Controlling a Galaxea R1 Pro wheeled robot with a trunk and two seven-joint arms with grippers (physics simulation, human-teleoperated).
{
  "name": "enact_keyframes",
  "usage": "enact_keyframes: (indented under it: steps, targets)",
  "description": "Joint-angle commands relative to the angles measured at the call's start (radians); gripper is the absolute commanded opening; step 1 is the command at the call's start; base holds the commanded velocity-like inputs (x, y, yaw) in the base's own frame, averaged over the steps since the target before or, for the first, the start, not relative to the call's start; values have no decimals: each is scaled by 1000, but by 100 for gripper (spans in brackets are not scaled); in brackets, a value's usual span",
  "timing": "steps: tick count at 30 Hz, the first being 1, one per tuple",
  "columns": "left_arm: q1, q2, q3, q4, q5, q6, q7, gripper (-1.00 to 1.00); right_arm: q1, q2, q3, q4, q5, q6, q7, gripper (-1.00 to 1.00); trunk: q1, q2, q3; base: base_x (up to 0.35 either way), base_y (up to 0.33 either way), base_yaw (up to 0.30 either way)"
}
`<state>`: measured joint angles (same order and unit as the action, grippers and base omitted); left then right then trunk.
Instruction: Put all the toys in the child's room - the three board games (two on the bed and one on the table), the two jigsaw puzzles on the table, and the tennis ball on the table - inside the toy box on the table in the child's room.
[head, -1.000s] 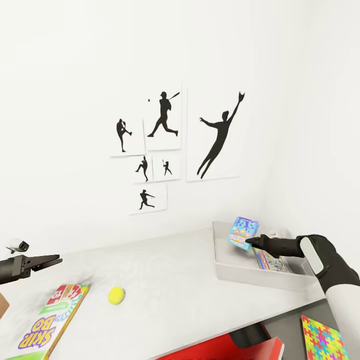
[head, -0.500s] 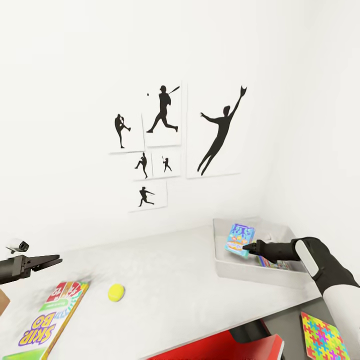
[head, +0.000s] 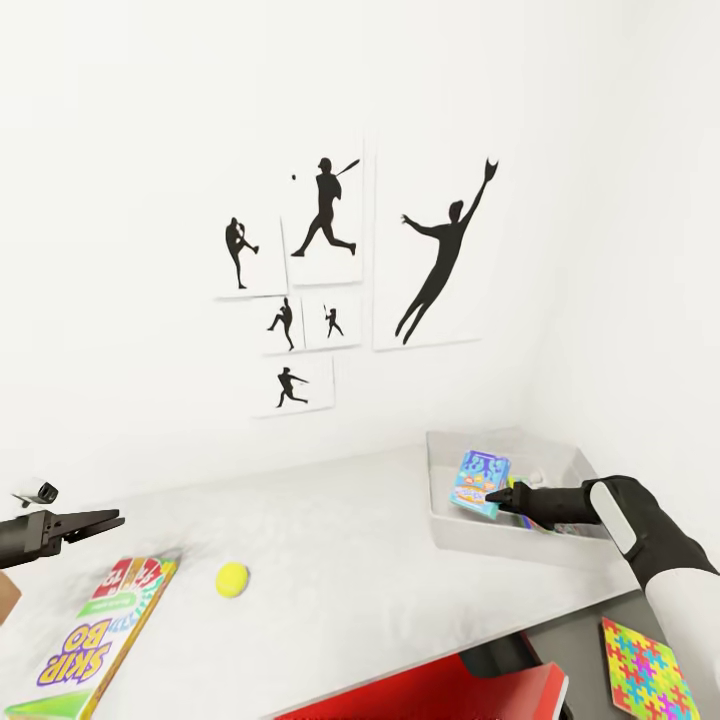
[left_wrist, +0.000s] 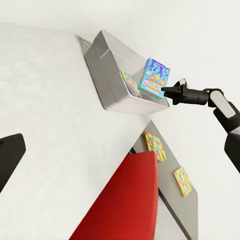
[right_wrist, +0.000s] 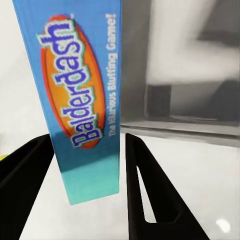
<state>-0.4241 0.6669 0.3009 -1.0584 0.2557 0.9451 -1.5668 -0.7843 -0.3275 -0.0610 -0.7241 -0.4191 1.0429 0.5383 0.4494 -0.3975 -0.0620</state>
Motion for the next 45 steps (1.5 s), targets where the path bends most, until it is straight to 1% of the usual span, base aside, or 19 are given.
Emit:
enact_keyframes:
  steps: [1,10,18,28,32,45]
  targets:
    - [-1,0,0,0,0,11,-4,100,-1,0,-3,-1,8,4,9,-100,1,-2,-4,0,0,0]
    - [-1,0,-1,0,0,11,-4,100,-13,0,-6,-6,12,4,8,-100,1,-2,-16,17,0,0]
    - [-1,0,-4,0,0,11,-4,100,-42,3,-4,-3,13,4,8,-100,1,-2,-17,20,0,0]
    - [-1,0,-5,0,0,11,-4,100,-65,4,-3,-1,15,4,5,-100,1,-2,-17,1,0,0]
    - [-1,0,-5,0,0,11,-4,100,-87,3,-3,0,15,4,3,-100,1,-2,-17,0,0,0]
    - [-1,0,-5,0,0,11,-4,100,-98,-2,-3,0,16,4,2,-100,1,-2,-27,0,0,0]
